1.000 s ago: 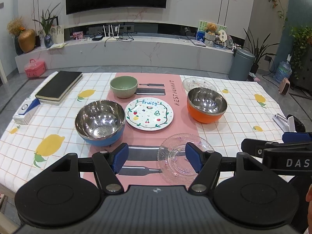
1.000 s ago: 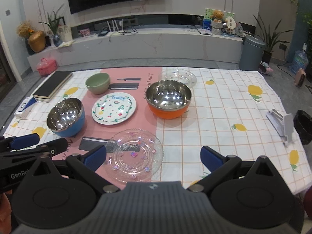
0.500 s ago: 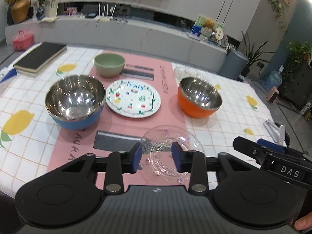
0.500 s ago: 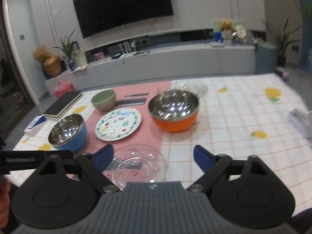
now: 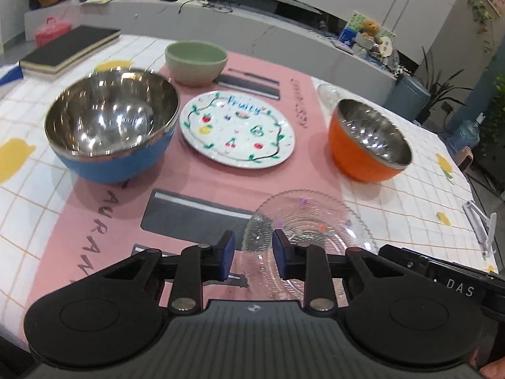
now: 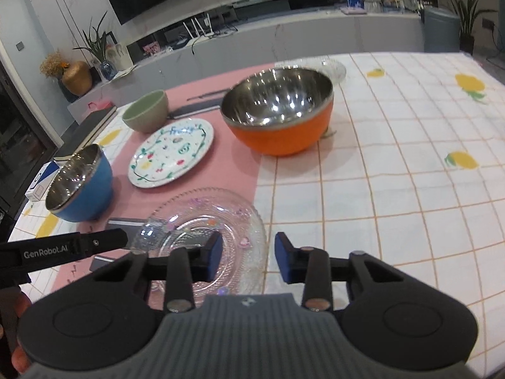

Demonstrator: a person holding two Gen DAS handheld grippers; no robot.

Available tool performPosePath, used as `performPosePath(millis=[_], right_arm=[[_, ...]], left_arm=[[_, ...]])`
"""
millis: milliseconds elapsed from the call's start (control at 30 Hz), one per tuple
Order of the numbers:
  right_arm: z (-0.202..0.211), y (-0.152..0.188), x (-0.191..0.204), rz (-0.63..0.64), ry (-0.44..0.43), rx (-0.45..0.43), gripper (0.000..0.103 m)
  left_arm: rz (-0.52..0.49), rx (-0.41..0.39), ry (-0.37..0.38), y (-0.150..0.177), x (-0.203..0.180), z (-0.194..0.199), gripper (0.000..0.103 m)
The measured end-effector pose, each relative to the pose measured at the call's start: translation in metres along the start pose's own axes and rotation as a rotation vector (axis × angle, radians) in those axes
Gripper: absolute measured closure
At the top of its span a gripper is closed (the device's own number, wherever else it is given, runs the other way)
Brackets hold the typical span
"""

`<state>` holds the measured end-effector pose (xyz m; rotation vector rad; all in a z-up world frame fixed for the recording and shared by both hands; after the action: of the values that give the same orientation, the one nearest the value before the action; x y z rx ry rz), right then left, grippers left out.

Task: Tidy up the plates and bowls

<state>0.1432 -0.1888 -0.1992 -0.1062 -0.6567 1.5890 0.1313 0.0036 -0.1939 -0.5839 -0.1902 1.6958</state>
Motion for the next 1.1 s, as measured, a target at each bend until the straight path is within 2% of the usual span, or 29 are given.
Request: performPosePath(millis=[267,433,500,567,633,867,1100], right_arm=[[-0.020,0.002,-0.011,-0.032,-0.019,0.046,0.075],[-0.026,0.006,-0.014,-0.061,-0.041,0.066,0.076],[-0.027,0.005,-0.014,-0.060,-0.046,0.067,0.078],[-0.028,0.005,-0.013,-0.066,-0.055,0.067,0.081],[-0.029,0.005,-0.013,-0.070,-0.052,0.069,0.091],[-0.028,0.006,-0.013,-0.075,-0.050,0.063,0.093],[-0.018,0.005,-0.003,-0.076,-0.065,0.062,0.094]], left_arm=[[0.046,0.035,0.022,0.007,0.010,-0.018,0.070],[0.027,0.026,0.029,0.006,0.006,-0.023,0.070],[0.022,0.028,0.027,0.005,0.005,-0.024,0.076],[0.014,0.029,0.040,0.005,0.004,-0.024,0.086],[0.008,0.029,0.036,0.005,0.002,-0.024,0.086],[0.016,0.029,0.038,0.004,0.002,-0.023,0.088],[0.017,0.007,0.024,-0.001,0.007,0.001,0.090]])
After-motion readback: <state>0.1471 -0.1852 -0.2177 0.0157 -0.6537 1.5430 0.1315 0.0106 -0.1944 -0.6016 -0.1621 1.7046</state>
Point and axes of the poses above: each gripper's, at about its wrist camera, not at the fingertips, and z roughly against the way its jaws point, x to its left, y to its underside, the point moved 9 cm from there along -z, roughly the way its jaws point, and after that the axes turned 10 degrees about x, right-handed, at the moved point
